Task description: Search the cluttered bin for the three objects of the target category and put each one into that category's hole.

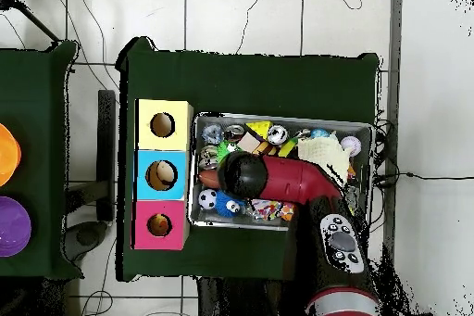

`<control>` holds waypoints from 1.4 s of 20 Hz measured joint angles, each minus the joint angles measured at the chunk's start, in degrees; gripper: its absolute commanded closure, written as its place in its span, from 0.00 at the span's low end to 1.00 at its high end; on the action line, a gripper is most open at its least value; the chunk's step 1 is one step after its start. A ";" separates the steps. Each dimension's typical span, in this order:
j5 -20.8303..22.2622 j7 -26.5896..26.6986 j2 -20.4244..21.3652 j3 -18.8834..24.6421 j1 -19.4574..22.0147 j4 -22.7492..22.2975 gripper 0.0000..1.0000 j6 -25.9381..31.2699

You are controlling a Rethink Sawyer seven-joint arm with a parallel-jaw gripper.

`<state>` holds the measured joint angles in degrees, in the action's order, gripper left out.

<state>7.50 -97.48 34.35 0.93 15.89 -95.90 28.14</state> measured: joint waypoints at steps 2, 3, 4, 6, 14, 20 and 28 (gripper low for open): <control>0.00 0.00 -0.61 -0.30 0.01 0.00 1.00 -0.40; 0.00 0.00 -1.32 -0.57 0.01 0.00 1.00 -0.90; 0.00 0.00 -2.04 -0.85 0.02 0.00 1.00 -1.40; -0.01 0.00 -2.76 -1.07 0.04 0.01 1.00 -1.92; -0.02 0.00 -7.57 -2.35 -0.03 -0.02 1.00 -5.19; -0.27 0.00 -10.24 -2.54 -0.73 0.00 1.00 -7.19; -2.31 -0.01 -12.61 -3.45 -1.89 0.02 1.00 -11.08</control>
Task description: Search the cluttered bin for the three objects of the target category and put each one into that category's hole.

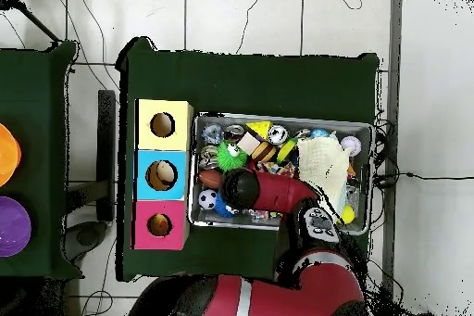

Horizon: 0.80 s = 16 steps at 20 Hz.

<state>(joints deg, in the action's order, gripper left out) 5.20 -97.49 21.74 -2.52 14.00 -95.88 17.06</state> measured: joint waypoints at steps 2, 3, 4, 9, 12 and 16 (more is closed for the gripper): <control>-1.05 0.00 -0.42 -0.52 -0.56 0.02 1.00 -0.63; -1.29 0.00 -0.52 -0.64 -0.69 0.03 1.00 -0.77; -1.56 0.00 -0.62 -0.73 -0.80 0.07 1.00 -0.91; -3.19 0.00 -1.50 -1.17 -1.04 0.77 1.00 -2.01; -3.25 0.00 -1.50 -1.17 -1.00 0.77 1.00 -2.01; -3.28 0.00 -1.38 0.30 0.83 0.76 1.00 -0.87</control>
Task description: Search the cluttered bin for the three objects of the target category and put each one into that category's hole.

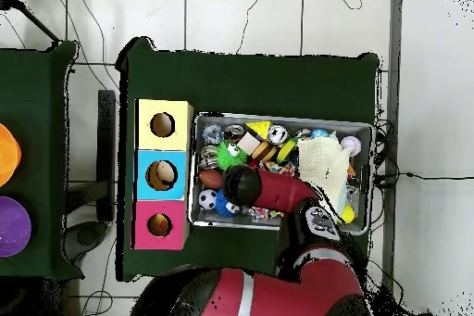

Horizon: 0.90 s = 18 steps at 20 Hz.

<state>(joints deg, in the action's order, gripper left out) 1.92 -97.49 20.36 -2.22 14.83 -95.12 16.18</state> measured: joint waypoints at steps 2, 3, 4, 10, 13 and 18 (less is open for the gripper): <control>0.00 0.00 0.05 0.69 0.81 0.03 1.00 0.66; -0.01 0.00 0.05 1.09 1.29 0.08 1.00 1.08; -0.02 0.00 0.06 1.48 1.77 0.13 1.00 1.50; 0.00 0.00 -0.19 1.34 1.57 1.04 1.00 3.01; 0.01 0.00 -0.22 1.33 1.58 1.09 1.00 3.09; 1.59 0.00 -0.04 2.27 2.44 1.12 1.00 3.31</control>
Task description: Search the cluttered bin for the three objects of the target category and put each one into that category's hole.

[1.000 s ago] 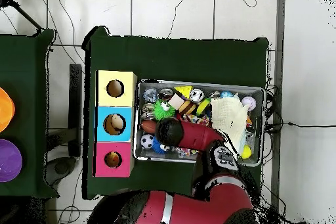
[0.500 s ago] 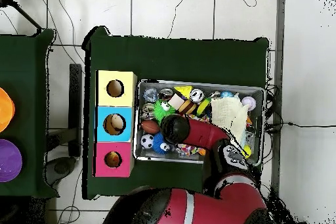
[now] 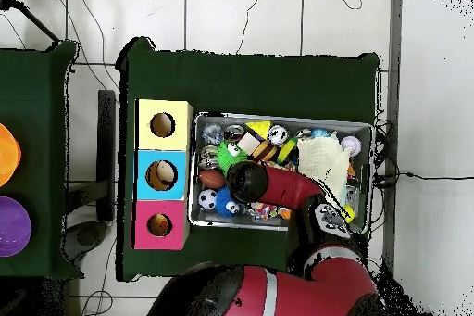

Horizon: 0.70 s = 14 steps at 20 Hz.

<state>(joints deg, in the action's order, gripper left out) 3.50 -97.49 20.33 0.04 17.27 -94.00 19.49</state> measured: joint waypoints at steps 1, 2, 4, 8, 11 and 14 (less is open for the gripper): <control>1.01 0.00 0.12 0.59 0.52 -0.02 1.00 0.02; 1.49 0.00 0.18 0.89 0.80 -0.02 1.00 0.09; 3.26 0.00 0.37 2.04 1.83 0.00 1.00 0.46; 7.05 -0.01 0.69 5.22 4.80 0.00 1.00 1.62; 8.35 -0.03 0.75 6.56 6.08 0.00 1.00 2.30; 10.22 -0.04 0.77 8.71 8.18 -0.01 1.00 3.47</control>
<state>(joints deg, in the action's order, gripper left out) 13.72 -97.53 21.09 8.75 25.45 -94.01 22.96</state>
